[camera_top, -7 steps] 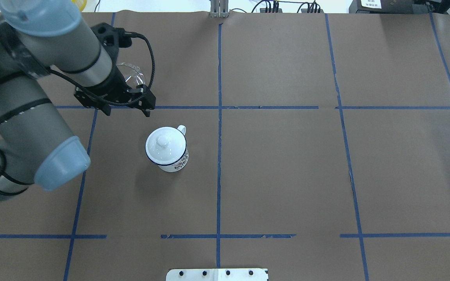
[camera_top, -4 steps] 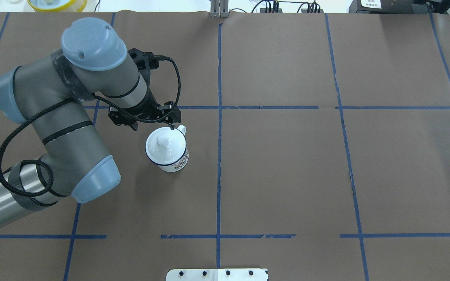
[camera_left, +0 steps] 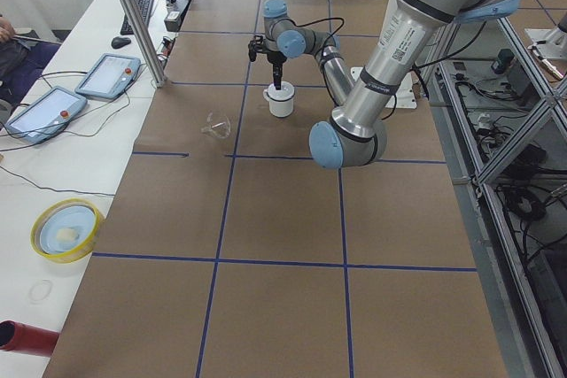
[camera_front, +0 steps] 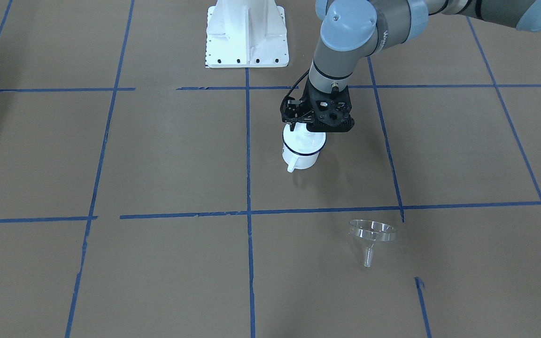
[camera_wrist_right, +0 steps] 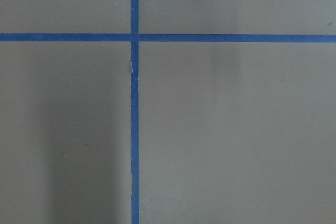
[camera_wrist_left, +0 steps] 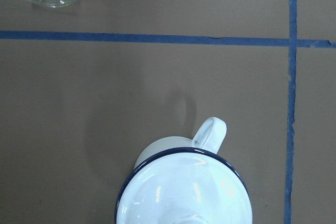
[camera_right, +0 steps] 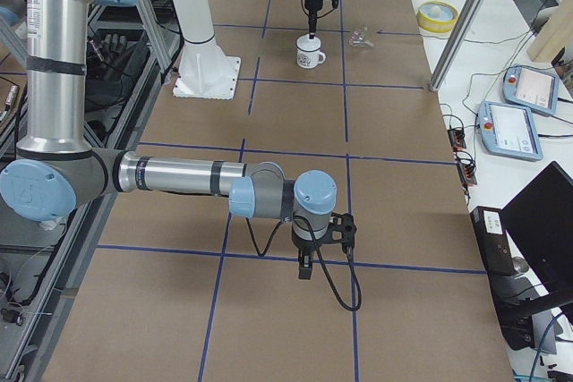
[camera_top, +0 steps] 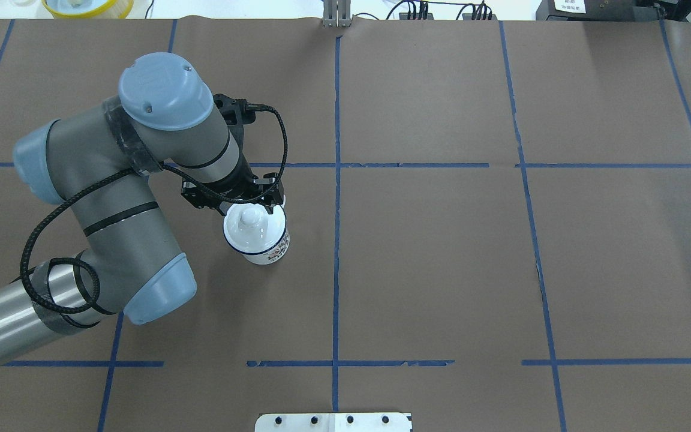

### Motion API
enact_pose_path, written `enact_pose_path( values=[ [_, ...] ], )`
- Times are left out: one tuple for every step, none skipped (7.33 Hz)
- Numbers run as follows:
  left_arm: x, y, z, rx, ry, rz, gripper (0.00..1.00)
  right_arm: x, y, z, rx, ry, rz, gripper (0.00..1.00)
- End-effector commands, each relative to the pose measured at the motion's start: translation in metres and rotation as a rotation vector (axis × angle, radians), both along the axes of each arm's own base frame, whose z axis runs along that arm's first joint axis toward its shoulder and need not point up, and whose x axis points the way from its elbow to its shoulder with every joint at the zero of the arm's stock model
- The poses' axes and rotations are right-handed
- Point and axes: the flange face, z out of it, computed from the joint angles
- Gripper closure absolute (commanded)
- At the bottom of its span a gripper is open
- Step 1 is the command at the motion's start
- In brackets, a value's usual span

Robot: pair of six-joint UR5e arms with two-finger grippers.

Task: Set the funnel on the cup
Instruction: 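Close the left gripper on the white lid's knob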

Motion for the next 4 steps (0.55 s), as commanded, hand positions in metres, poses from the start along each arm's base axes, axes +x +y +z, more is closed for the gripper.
enact_pose_path(
  values=[
    [0.0045, 0.0043, 0.0042, -0.006, -0.005, 0.010, 0.36, 0.0000, 0.0000, 0.0000, 0.000, 0.000, 0.000, 0.00],
    [0.0052, 0.0050, 0.0033, -0.005, -0.004, 0.011, 0.39, 0.0000, 0.0000, 0.0000, 0.000, 0.000, 0.000, 0.00],
    [0.0052, 0.0050, 0.0033, -0.005, -0.004, 0.011, 0.45, 0.0000, 0.0000, 0.0000, 0.000, 0.000, 0.000, 0.00],
    [0.0049, 0.0053, 0.0017, -0.003, -0.001, 0.011, 0.56, 0.0000, 0.0000, 0.0000, 0.000, 0.000, 0.000, 0.00]
  ],
)
